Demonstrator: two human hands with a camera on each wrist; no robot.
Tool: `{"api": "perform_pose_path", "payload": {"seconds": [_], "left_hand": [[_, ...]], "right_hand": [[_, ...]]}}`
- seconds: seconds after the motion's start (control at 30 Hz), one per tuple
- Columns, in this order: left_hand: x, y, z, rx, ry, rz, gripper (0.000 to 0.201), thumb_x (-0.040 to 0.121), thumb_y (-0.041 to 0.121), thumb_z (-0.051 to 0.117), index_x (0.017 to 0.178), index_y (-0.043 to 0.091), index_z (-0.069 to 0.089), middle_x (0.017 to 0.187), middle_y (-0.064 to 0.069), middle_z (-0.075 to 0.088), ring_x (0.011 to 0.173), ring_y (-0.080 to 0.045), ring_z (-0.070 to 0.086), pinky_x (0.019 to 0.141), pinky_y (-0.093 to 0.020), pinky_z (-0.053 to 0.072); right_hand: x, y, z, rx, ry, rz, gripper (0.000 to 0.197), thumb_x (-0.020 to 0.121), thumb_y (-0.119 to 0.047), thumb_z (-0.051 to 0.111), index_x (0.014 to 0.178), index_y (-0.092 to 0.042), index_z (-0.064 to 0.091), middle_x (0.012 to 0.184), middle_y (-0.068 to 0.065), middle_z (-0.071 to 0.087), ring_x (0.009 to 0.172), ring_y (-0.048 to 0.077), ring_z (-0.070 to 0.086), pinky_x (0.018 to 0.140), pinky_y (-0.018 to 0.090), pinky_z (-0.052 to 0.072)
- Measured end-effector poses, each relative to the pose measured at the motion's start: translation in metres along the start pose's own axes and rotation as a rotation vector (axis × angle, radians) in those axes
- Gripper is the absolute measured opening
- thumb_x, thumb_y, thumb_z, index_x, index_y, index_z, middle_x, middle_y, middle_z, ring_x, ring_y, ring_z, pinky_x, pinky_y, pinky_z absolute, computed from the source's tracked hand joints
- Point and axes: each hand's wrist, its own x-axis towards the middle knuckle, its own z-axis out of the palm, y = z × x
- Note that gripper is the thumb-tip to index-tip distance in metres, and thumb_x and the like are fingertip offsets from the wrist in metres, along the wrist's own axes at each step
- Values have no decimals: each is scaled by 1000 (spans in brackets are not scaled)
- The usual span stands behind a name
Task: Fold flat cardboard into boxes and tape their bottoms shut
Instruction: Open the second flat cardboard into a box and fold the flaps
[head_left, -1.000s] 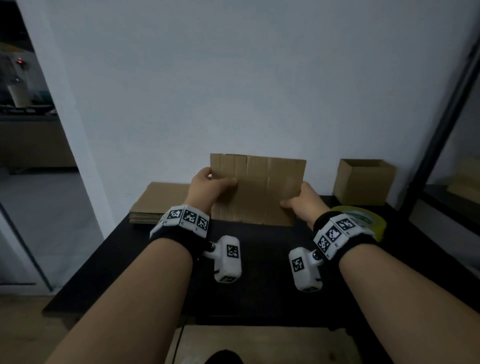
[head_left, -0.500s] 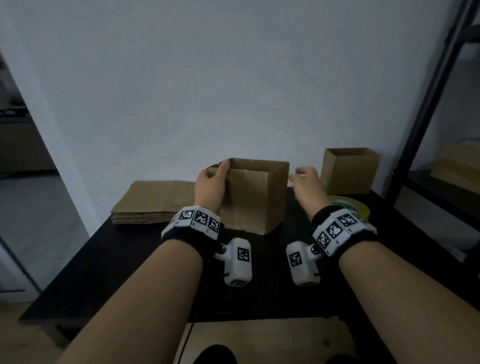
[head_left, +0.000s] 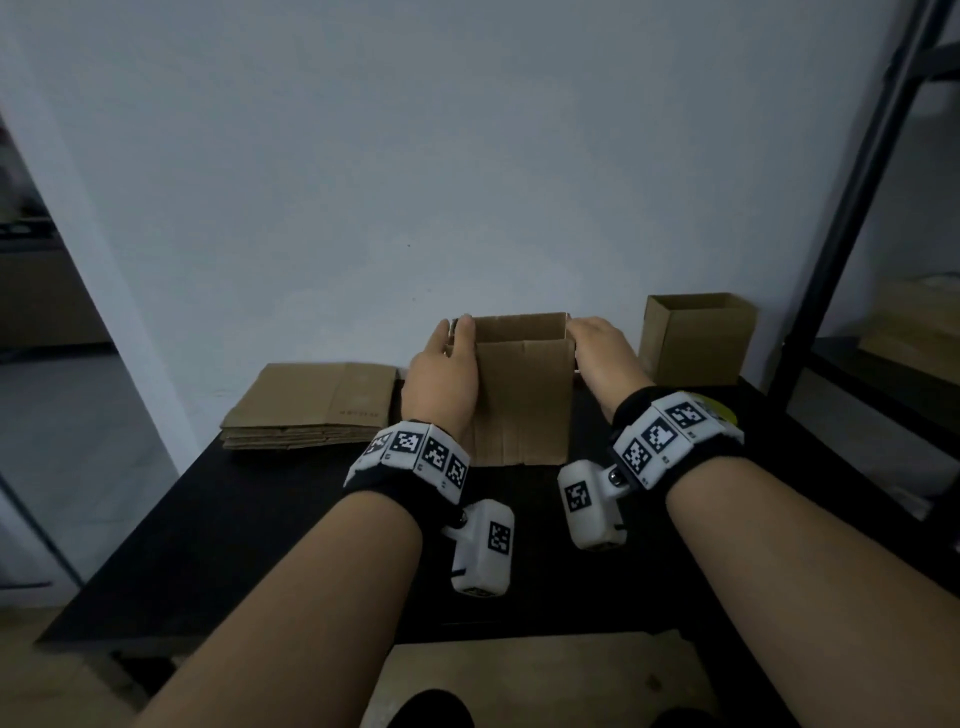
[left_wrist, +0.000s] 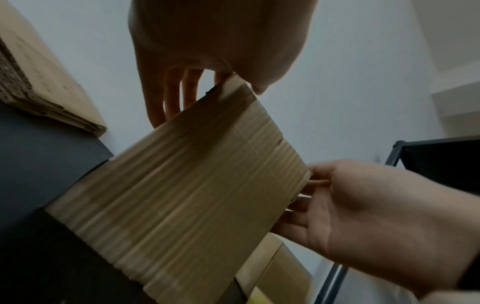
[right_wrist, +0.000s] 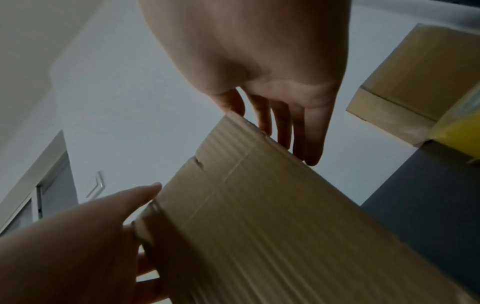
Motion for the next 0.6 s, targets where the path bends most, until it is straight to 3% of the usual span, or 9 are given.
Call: {"api": "perform_pose_path", "payload": {"seconds": [0.07, 0.13, 0.23, 0.3, 0.43, 0.5, 0.6], "left_hand": [[0, 2, -1, 77, -12, 69, 50, 101, 46, 26, 144, 24, 39, 145, -4, 45, 130, -28, 45, 105, -37, 38], [2, 2, 1, 59, -47, 89, 47, 103, 34, 26, 149, 24, 29, 150, -5, 34, 134, -26, 37, 105, -32, 30], [7, -1, 3, -145, -110, 88, 48, 102, 24, 30, 150, 25, 28, 152, -1, 28, 137, -17, 29, 103, -23, 20], [8, -1, 4, -225, -135, 86, 46, 102, 20, 29, 147, 22, 34, 150, 0, 34, 136, -14, 31, 103, -21, 22], [9, -4, 9, -287, -130, 61, 43, 101, 19, 28, 143, 21, 38, 140, 0, 42, 121, -12, 40, 96, -24, 30], [9, -5, 10, -294, -135, 55, 43, 100, 20, 28, 142, 22, 38, 139, 0, 42, 120, -12, 40, 97, -26, 32], [10, -5, 10, -288, -138, 59, 43, 100, 20, 27, 142, 22, 38, 139, 0, 42, 121, -12, 39, 99, -26, 31]], "right_hand": [[2, 1, -2, -21, -11, 5, 32, 102, -32, 33, 100, -15, 60, 105, 10, 62, 105, 28, 58, 97, 43, 45], [0, 3, -1, -39, -25, 2, 36, 103, -34, 30, 92, -15, 58, 101, 11, 61, 103, 29, 57, 93, 40, 44], [-3, 7, 2, -41, -14, -36, 46, 105, -34, 26, 110, -1, 59, 106, 18, 60, 97, 27, 55, 83, 34, 39], [-3, 9, 3, -46, -7, -53, 47, 105, -33, 25, 112, 1, 57, 100, 18, 57, 91, 24, 53, 76, 32, 37], [0, 12, 3, -17, -7, -59, 42, 105, -33, 25, 108, -5, 57, 97, 11, 55, 89, 20, 51, 74, 31, 36], [1, 15, 2, 11, 15, -61, 38, 105, -34, 28, 113, -9, 55, 95, 5, 55, 88, 18, 51, 74, 30, 37], [1, 18, 4, 42, 112, -97, 28, 103, -32, 37, 116, -13, 52, 90, -3, 52, 78, 8, 49, 63, 22, 36]]}}
